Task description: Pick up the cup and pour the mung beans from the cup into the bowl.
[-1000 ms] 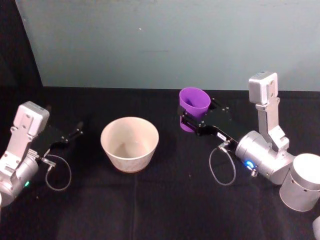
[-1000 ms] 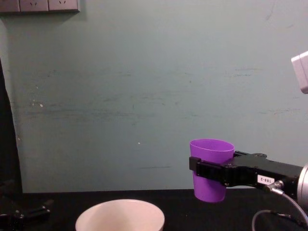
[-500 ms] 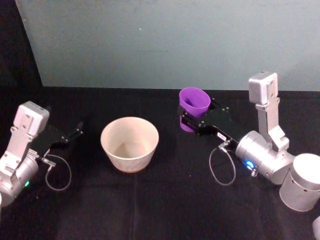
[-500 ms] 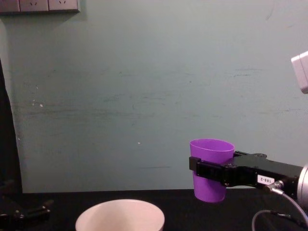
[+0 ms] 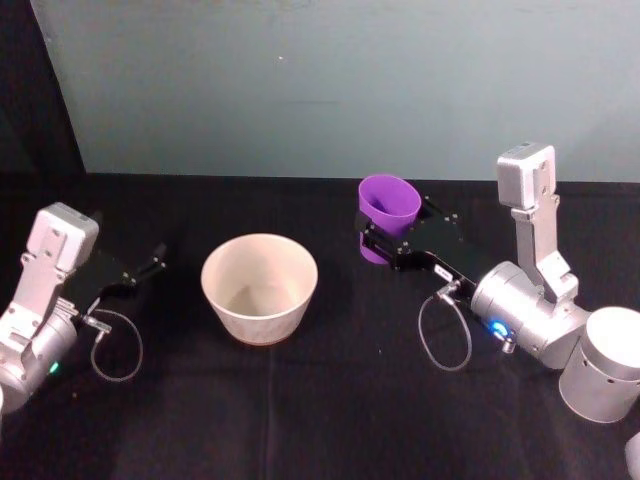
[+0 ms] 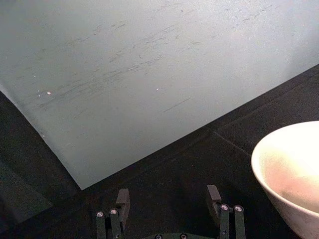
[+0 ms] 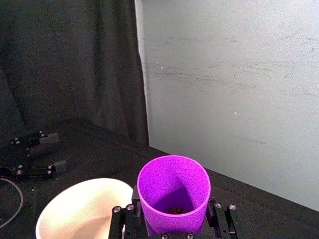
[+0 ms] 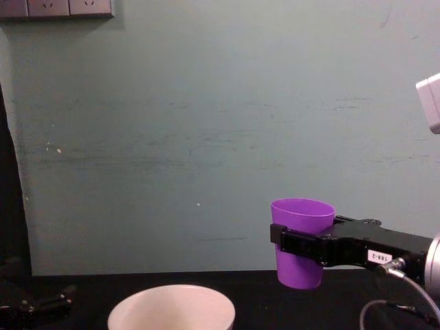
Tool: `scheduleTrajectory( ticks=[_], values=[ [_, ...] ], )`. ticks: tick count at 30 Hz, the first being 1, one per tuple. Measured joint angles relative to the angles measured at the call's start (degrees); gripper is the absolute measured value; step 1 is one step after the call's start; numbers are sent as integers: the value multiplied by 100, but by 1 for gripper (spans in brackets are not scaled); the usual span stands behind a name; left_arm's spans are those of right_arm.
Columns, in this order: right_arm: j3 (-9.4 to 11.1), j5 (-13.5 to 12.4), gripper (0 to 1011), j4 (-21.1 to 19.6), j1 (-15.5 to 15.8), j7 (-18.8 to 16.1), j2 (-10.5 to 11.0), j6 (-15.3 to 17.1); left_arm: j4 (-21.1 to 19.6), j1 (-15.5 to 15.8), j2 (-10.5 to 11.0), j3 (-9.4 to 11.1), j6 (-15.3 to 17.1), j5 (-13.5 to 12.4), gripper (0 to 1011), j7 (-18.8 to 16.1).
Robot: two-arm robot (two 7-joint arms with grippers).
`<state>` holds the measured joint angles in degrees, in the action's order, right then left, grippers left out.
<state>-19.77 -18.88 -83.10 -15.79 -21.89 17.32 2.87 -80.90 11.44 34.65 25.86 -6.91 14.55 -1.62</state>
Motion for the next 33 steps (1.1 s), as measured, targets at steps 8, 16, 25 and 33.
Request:
scheduleTrajectory(
  ticks=[8, 16, 25, 33],
  values=[
    [-26, 12, 723, 0, -16, 2, 4, 5, 0, 0, 0, 0, 0, 0, 1011, 0],
    [-415, 811, 723, -213, -195, 324, 122, 230, 0, 0, 0, 0, 0, 0, 1012, 0],
    [-931, 2009, 723, -413, -423, 645, 189, 515, 0, 0, 0, 0, 0, 0, 1011, 0],
    [-1327, 2908, 723, -461, -627, 820, 184, 747, 0, 0, 0, 0, 0, 0, 1011, 0]
  ],
)
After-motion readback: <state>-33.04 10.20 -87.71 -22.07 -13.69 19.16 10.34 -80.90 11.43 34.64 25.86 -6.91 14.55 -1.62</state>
